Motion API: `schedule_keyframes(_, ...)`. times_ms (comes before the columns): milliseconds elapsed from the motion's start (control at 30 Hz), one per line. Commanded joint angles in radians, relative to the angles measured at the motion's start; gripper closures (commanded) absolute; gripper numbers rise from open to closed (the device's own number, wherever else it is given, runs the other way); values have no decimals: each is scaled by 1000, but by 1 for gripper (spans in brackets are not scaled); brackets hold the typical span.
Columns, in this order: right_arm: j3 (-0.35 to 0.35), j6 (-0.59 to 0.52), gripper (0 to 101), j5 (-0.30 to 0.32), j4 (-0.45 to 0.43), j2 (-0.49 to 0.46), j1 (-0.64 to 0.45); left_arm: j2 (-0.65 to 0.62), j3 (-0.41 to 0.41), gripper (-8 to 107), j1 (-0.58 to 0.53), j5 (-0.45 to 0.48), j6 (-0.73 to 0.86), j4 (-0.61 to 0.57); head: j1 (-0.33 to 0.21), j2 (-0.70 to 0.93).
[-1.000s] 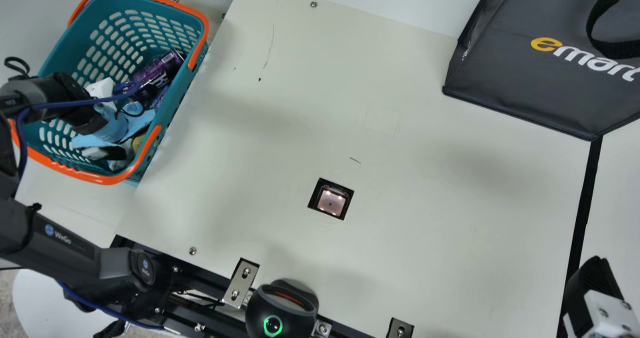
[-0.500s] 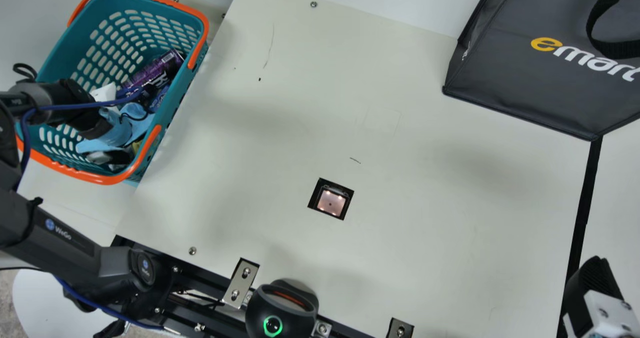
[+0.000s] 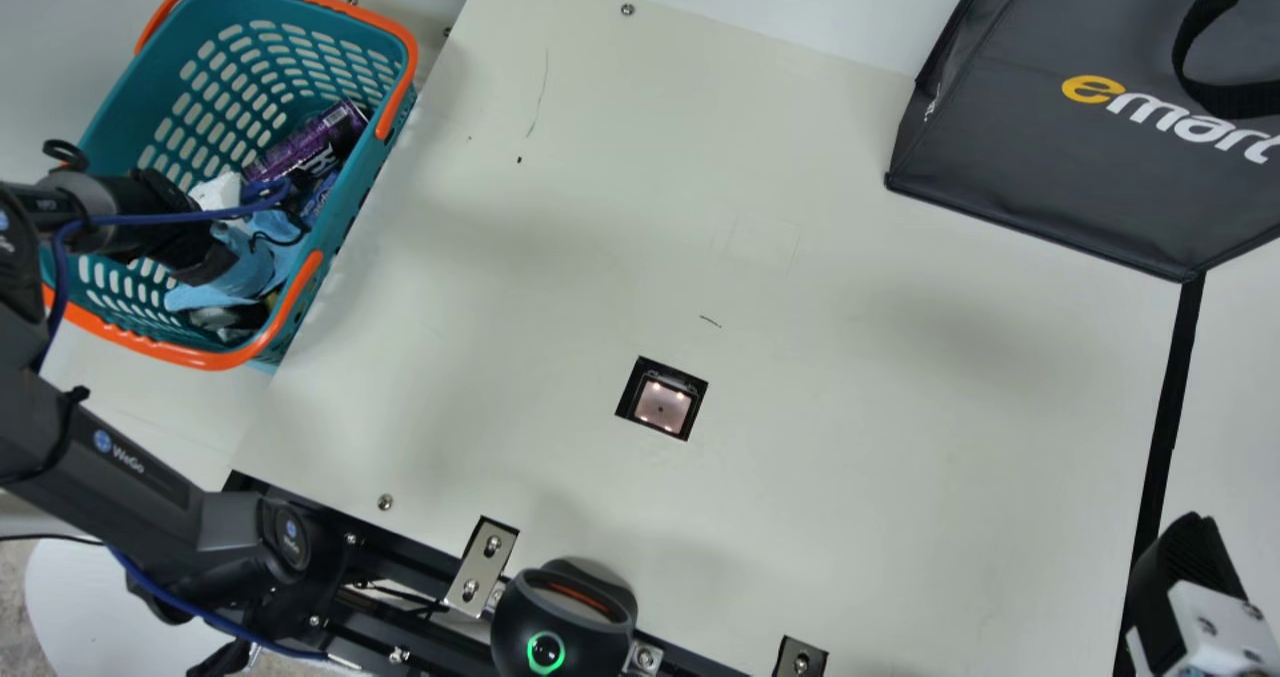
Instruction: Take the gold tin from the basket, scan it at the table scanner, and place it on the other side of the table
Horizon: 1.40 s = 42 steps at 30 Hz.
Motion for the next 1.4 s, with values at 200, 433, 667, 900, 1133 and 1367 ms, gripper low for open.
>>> schedule_keyframes(200, 0, 0, 6, 0, 0, 0, 0, -2, -3, 96, 7, -7, 10, -26, -29, 4)
schedule_keyframes(433, 0, 0, 6, 0, 0, 0, 0, -24, -7, 107, 18, 6, 9, -34, -29, 4)
schedule_keyframes(667, 0, 0, 6, 0, 0, 0, 0, -67, -23, 107, 24, 46, -3, -31, -29, 4)
schedule_keyframes(900, 0, 0, 6, 0, 0, 0, 0, -126, -48, 107, 25, 108, -22, -20, -29, 4)
schedule_keyframes(1133, 0, 0, 6, 0, 0, 0, 0, -182, -78, 107, 23, 174, -33, -13, -29, 4)
schedule_keyframes(1367, 0, 0, 6, 0, 0, 0, 0, -224, -111, 107, 25, 228, -35, -12, -29, 4)
